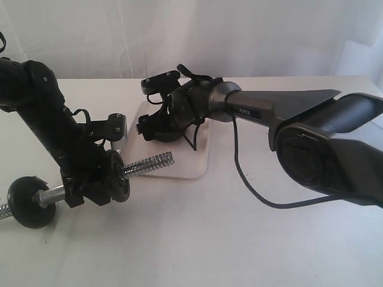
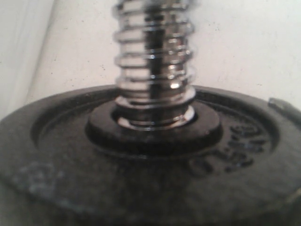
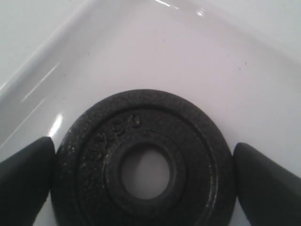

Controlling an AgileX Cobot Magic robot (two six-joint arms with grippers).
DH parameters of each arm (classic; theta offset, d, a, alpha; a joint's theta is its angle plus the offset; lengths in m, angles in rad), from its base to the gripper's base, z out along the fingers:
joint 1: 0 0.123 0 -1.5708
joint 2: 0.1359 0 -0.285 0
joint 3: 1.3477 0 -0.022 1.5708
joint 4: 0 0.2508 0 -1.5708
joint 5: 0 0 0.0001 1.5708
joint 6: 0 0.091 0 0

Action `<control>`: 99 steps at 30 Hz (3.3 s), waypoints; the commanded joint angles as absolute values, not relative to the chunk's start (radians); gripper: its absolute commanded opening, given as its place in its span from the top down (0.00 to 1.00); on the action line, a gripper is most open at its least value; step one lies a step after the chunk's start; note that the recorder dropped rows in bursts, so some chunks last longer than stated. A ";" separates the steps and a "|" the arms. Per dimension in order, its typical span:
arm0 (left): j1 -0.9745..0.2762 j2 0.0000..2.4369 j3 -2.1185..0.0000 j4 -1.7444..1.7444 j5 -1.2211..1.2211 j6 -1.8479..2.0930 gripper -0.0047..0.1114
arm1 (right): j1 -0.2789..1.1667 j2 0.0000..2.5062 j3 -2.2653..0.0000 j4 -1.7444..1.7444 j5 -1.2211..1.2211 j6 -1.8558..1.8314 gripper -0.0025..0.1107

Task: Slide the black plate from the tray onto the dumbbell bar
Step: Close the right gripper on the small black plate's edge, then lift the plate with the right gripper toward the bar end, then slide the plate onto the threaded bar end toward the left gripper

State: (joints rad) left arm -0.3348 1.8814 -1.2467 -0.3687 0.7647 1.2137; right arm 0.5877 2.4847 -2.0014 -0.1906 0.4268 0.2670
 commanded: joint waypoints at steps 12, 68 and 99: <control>-0.331 1.844 -1.254 -0.411 0.814 1.208 0.96 | 0.525 2.393 -2.001 0.207 0.482 0.018 0.98; -0.331 1.842 -1.254 -0.471 0.750 1.131 0.96 | 0.163 2.036 -1.149 1.744 0.999 -1.252 0.98; -0.331 1.842 -1.256 -0.549 0.725 1.147 0.96 | 0.290 2.036 -1.213 1.744 0.963 -1.161 0.98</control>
State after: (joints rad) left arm -0.3285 1.8814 -1.2467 -0.4529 0.7018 1.1431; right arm 0.2837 2.0602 -1.1988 1.7008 0.8965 -1.1627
